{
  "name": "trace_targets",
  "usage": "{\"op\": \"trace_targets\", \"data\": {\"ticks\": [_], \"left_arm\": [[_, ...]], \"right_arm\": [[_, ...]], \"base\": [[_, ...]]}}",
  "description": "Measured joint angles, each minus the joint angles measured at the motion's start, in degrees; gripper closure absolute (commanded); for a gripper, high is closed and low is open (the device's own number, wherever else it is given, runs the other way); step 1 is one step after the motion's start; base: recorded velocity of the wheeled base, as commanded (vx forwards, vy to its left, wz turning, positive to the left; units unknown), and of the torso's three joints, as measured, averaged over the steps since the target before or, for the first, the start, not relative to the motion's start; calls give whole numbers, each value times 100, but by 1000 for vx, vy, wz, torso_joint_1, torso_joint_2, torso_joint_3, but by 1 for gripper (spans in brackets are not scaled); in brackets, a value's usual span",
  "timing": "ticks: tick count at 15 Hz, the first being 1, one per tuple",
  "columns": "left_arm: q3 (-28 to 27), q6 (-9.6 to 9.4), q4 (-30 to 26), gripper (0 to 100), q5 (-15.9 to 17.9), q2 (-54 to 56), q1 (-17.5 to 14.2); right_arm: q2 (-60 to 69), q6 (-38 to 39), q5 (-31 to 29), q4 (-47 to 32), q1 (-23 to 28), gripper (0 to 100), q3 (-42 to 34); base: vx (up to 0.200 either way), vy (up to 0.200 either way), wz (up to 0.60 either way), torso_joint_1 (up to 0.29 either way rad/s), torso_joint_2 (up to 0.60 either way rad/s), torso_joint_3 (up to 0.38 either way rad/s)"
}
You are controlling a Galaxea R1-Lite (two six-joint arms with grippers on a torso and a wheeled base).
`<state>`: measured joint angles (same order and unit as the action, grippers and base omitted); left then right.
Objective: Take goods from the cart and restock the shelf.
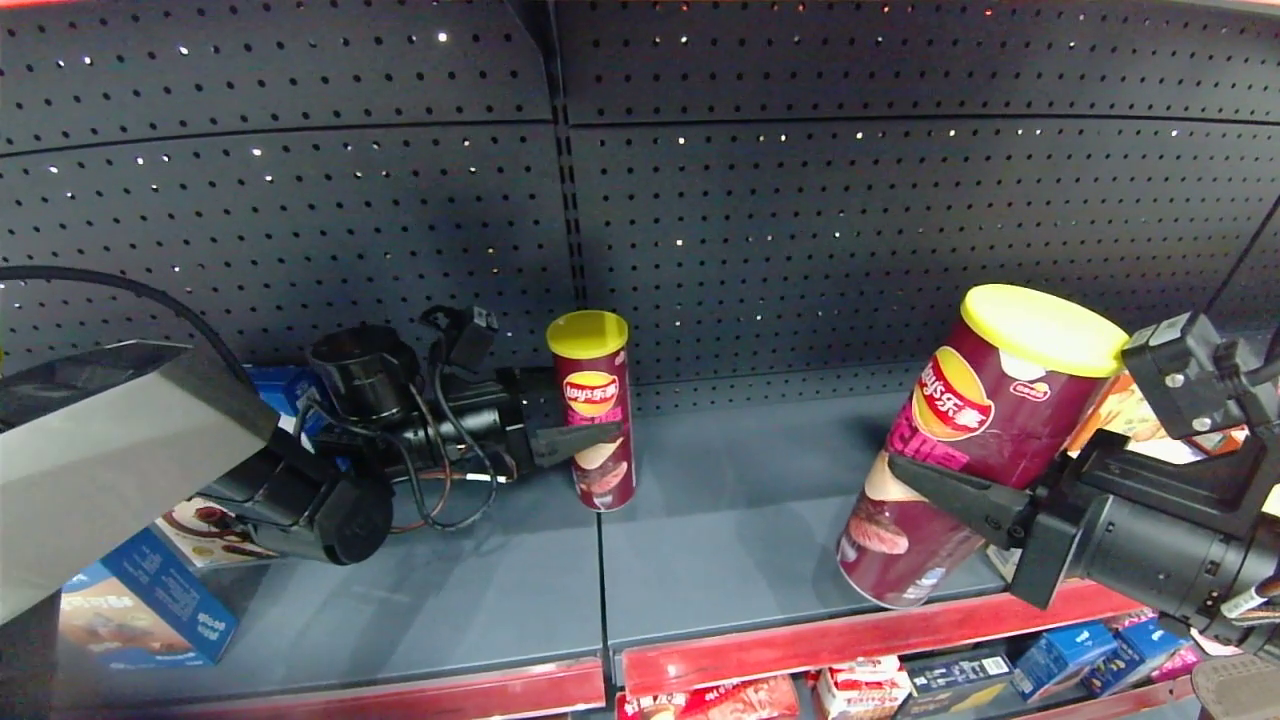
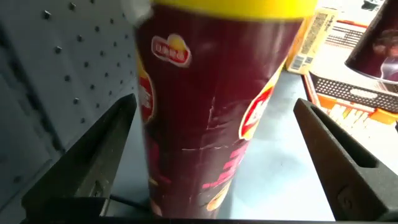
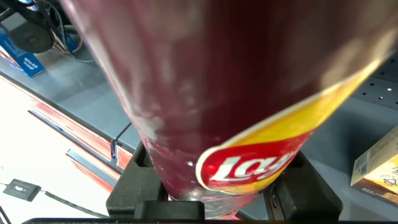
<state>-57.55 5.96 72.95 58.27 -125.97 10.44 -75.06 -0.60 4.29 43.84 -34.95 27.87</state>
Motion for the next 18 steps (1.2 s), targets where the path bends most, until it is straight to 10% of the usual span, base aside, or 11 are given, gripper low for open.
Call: {"op": "trace_targets", "data": {"ticks": [8,9,18], "left_arm": [[-215,0,-1,0,-9,-262,141],[-218,0,-1,100,-13,-273,146],[-168,0,2,100,-517,-271,273]], "right_arm": [[-10,2,-2,0,9,100,35],[-10,2,0,0,9,100,27],[0,2,0,0,9,100,-50]], "base": [[0,0,0,0,0,0],[0,0,0,0,0,0],[0,0,0,0,0,0]]}}
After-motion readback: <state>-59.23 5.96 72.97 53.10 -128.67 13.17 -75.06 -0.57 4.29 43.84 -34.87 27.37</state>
